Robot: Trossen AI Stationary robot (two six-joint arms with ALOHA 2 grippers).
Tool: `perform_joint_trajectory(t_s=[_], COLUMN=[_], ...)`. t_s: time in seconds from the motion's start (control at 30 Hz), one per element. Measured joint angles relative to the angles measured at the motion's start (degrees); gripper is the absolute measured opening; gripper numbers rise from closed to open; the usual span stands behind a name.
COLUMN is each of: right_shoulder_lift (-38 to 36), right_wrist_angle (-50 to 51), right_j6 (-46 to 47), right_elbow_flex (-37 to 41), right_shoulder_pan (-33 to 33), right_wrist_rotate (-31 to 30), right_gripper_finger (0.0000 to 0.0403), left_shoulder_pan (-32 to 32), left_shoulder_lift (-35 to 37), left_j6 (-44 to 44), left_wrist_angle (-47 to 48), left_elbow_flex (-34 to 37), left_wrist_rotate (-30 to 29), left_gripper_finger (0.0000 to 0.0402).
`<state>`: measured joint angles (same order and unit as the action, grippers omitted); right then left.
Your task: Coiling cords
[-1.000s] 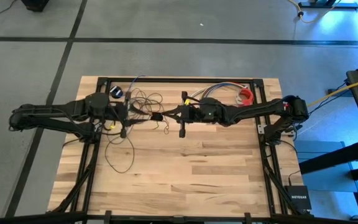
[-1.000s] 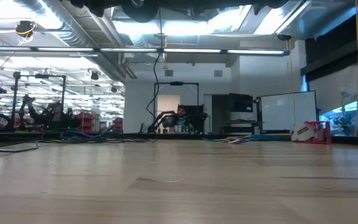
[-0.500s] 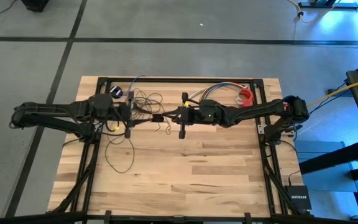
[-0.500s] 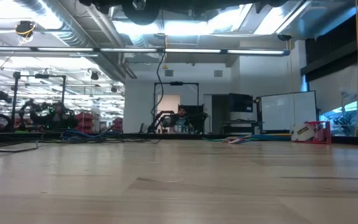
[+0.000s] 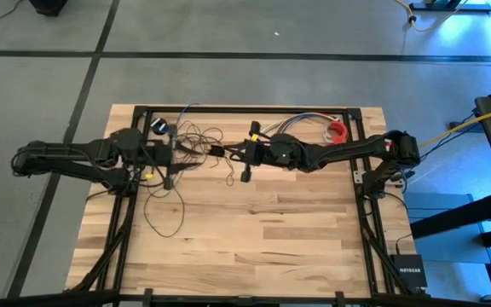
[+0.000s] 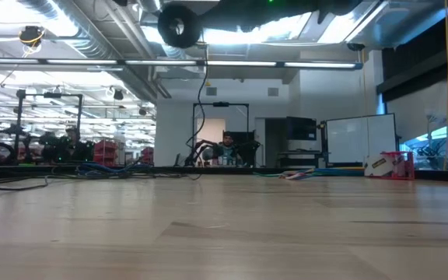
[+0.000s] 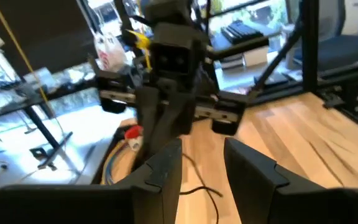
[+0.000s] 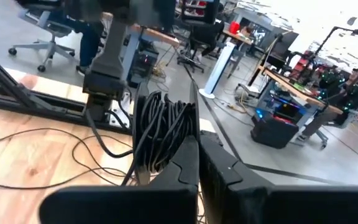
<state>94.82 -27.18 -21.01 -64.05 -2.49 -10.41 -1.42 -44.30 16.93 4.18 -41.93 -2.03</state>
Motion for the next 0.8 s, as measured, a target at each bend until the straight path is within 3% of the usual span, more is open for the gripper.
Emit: perform_joint_trajectory(t_s=[0.2,0.43,0.7,0.8], right_shoulder_lift=[0.05,0.05,0.05,0.05], right_wrist_angle=[-0.27,0.30,0.07,-0.03], right_j6=[0.39,0.19,-0.09,-0.12], right_elbow_flex=[0.00,0.02,0.02,0.02], right_shoulder_pan=[-0.18,-0.21,-0.14,-0.17], right_wrist_rotate=[0.89,0.84,1.59,2.01], right_gripper_finger=[0.0001,0.0001,0.0001,0.0001], left_shoulder_pan=[-0.17,-0.17,-0.32,-0.53], left_shoulder_lift=[-4.17,-4.75,-3.21,-4.40], left_j6=[2.56,4.61,4.46,2.68], left_wrist_angle=[-0.21,-0.97,-1.16,-1.50], left_elbow_flex=[0.13,0.09,0.09,0.07], left_wrist_rotate=[-0.47,-6.67,-6.77,-4.20], left_gripper_finger=[0.0114,0.0114,0.0114,0.0114])
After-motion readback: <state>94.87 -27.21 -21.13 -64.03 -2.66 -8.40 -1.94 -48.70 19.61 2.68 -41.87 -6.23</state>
